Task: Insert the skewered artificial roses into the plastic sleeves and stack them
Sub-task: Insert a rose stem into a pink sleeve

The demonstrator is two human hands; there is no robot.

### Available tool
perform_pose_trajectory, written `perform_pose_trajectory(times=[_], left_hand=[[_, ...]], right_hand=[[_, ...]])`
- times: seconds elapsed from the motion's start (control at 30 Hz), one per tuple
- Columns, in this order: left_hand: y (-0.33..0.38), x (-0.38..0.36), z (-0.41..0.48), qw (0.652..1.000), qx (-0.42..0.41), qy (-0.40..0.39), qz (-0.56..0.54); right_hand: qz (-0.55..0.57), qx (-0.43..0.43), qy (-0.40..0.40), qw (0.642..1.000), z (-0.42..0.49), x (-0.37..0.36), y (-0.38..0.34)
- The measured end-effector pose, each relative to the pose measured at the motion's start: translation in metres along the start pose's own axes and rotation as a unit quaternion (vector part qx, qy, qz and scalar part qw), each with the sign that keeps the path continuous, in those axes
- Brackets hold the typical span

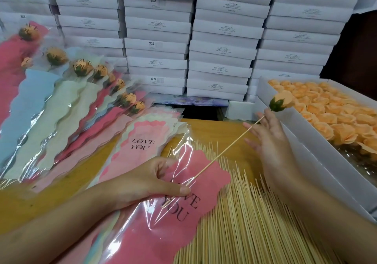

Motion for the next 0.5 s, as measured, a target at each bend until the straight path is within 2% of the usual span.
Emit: perform_pose_trajectory(times=[0.23,0.5], left_hand=[[-0.005,0.005,0.000,1.000,0.012,0.019,0.022],[-0.011,0.010,-0.002,0.999,0.036,0.039,0.010]], right_hand=[[-0.030,-0.004,-0.041,0.999,-0.008,-0.013,0.005],[-0.116,0.068,-0.112,0.985,-0.027,-0.035,0.007]])
Point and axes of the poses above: each hand's wrist, its own z-axis towards the middle knuckle, its own x-axis out of the back of the hand, y = z × x, the point moved 9 cm from there along z, towards the middle knuckle, and after that the axes turned 5 degrees about -x, right-handed, at the moved point
